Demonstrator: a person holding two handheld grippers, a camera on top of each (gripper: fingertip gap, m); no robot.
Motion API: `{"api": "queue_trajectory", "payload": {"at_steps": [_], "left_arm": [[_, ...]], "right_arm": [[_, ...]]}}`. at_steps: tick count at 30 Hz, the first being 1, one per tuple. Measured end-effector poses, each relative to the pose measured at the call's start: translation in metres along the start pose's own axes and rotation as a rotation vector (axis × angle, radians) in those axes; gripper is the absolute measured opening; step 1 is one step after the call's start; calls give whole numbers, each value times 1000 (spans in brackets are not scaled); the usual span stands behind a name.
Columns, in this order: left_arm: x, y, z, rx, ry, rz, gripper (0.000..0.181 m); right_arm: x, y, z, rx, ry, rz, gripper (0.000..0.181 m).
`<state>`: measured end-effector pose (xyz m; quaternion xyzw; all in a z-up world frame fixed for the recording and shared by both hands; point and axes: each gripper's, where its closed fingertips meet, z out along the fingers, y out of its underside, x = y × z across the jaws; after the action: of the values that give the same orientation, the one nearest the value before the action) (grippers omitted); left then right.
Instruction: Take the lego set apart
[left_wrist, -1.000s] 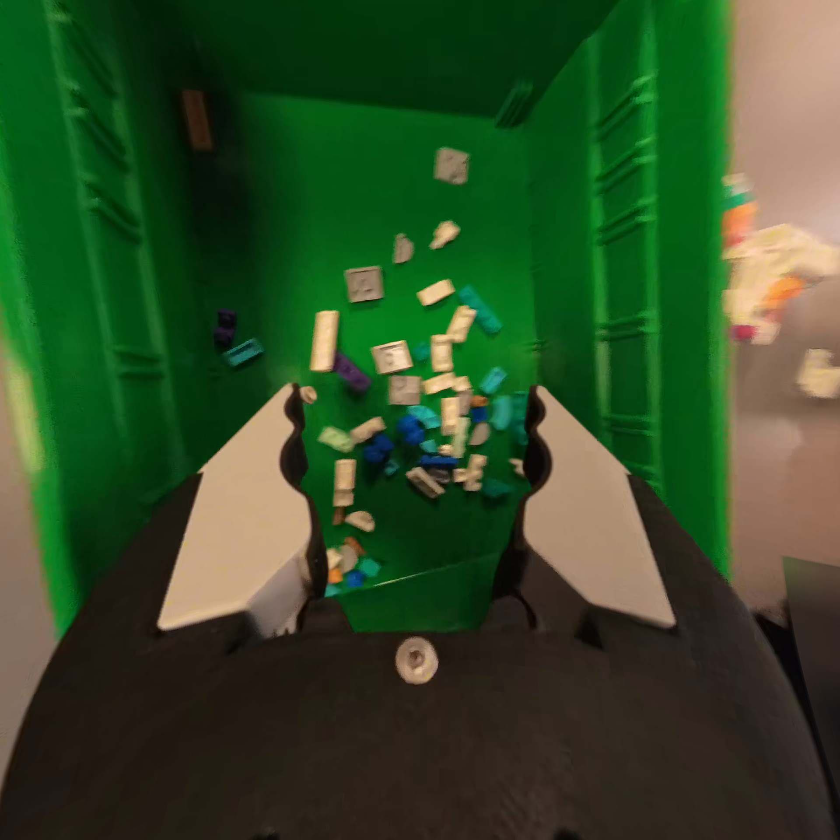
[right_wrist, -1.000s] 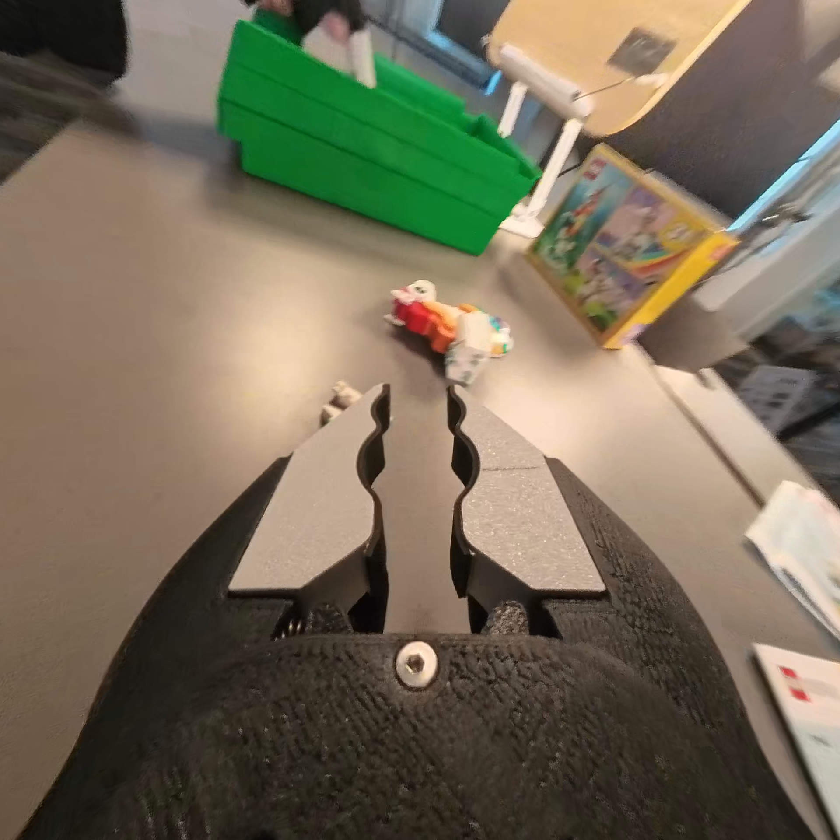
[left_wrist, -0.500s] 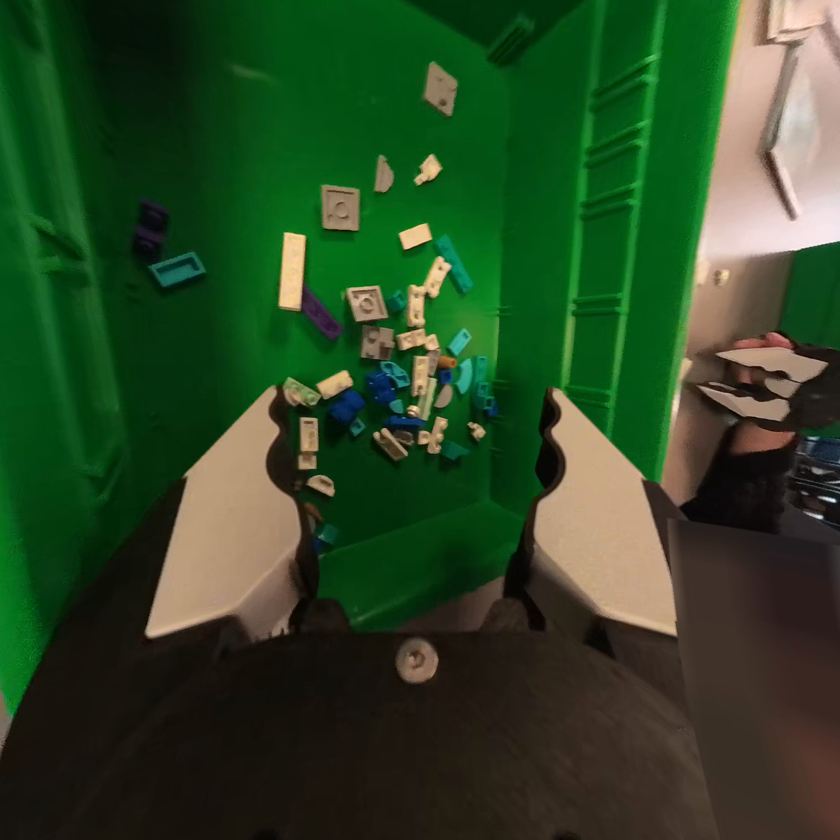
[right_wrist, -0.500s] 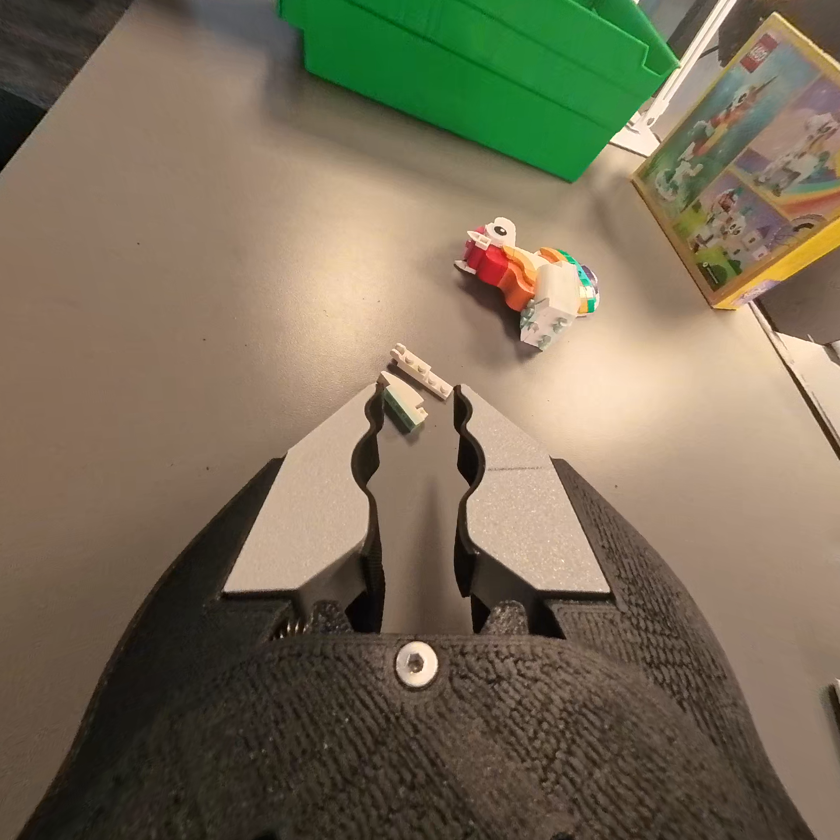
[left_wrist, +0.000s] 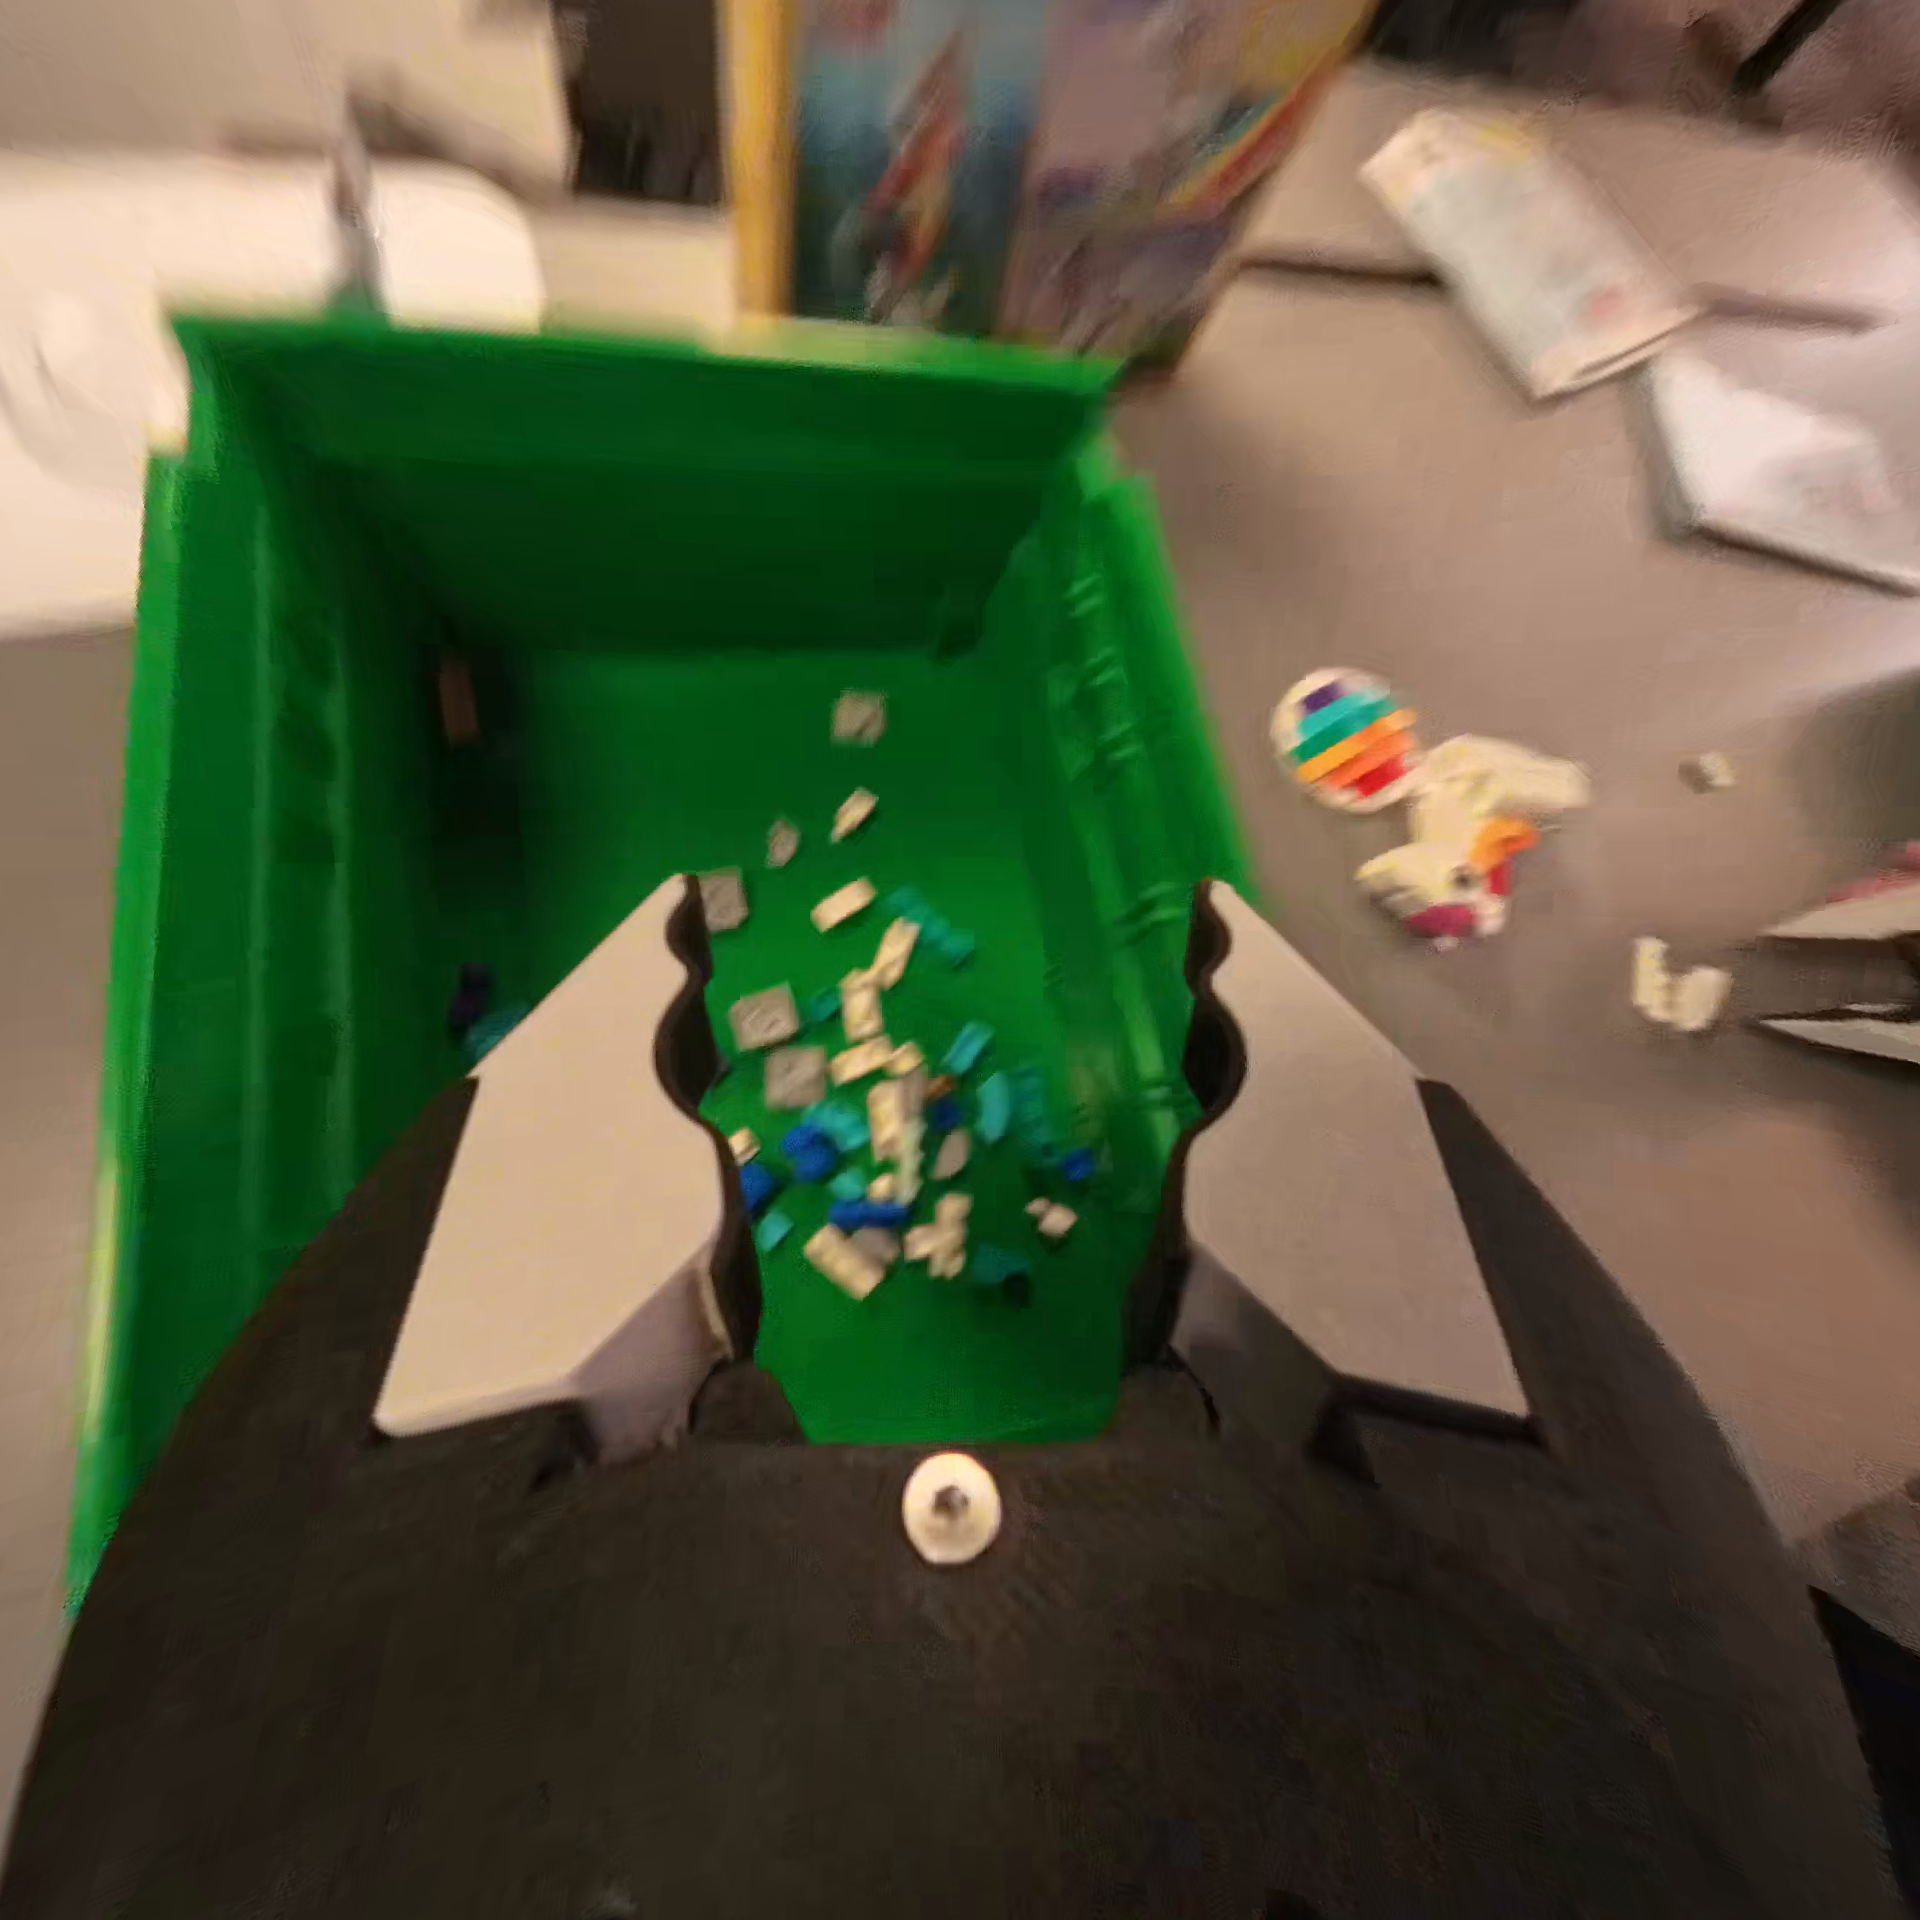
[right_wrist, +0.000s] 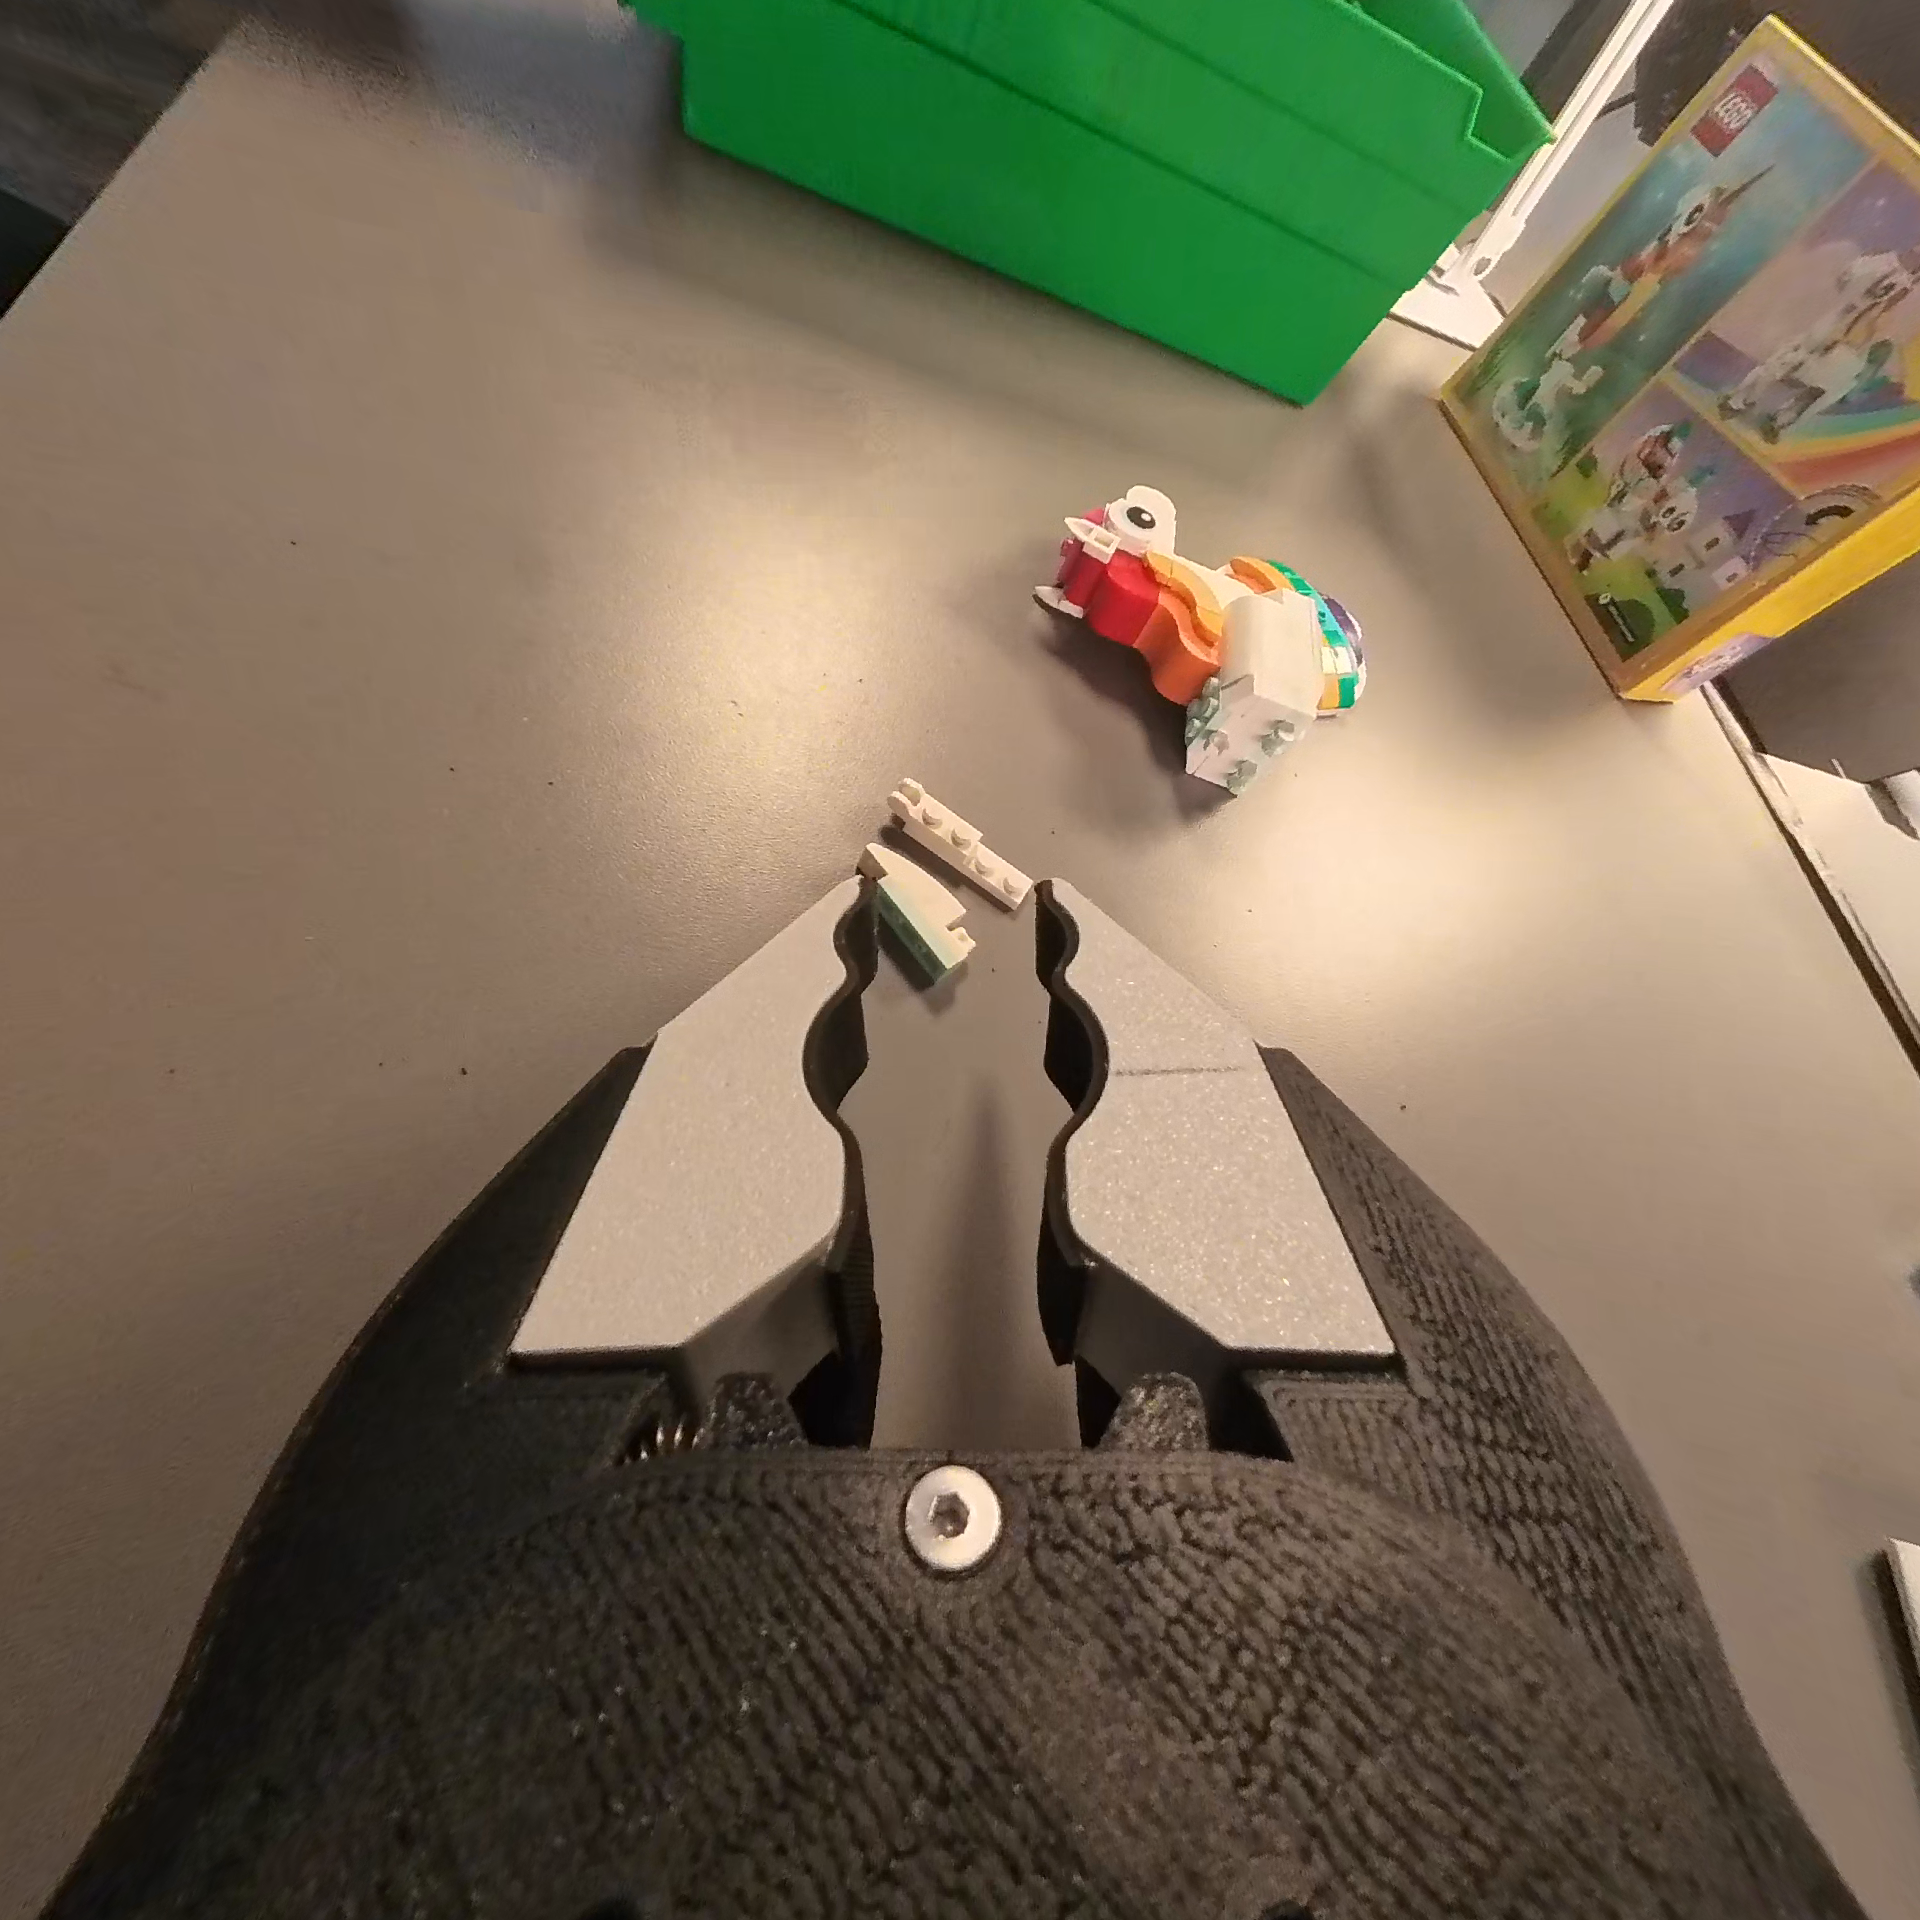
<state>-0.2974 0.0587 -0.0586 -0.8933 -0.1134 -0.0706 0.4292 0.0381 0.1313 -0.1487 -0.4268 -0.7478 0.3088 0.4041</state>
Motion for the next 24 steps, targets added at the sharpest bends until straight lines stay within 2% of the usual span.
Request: {"api": "queue_trajectory", "payload": {"at_steps": [2,3,5,7,10,13,17,20,22,24], "left_arm": [[58,-18,-16,152,91,131,78],[95,-18,-21,204,175,213,48],[165,-2,-18,278,327,371,18],[224,36,5,202,471,497,5],[270,88,57,-4,561,546,12],[291,115,98,-157,584,521,25],[295,131,130,-268,525,575,27],[295,131,135,-258,472,647,22],[292,129,137,-243,432,708,7],[288,126,139,-217,390,777,7]], "right_arm": [[0,0,0,-4,-1,-1,29],[0,1,1,-6,-1,-3,29],[-1,0,0,-4,-2,-4,29],[1,-1,-1,7,1,4,28],[1,-3,-3,28,-3,17,27],[1,-4,-3,31,-4,18,27],[0,-2,-2,15,-7,8,26],[-1,-1,-1,6,-5,1,27],[0,0,0,0,0,-1,27],[1,0,0,-3,13,-4,28]]}}
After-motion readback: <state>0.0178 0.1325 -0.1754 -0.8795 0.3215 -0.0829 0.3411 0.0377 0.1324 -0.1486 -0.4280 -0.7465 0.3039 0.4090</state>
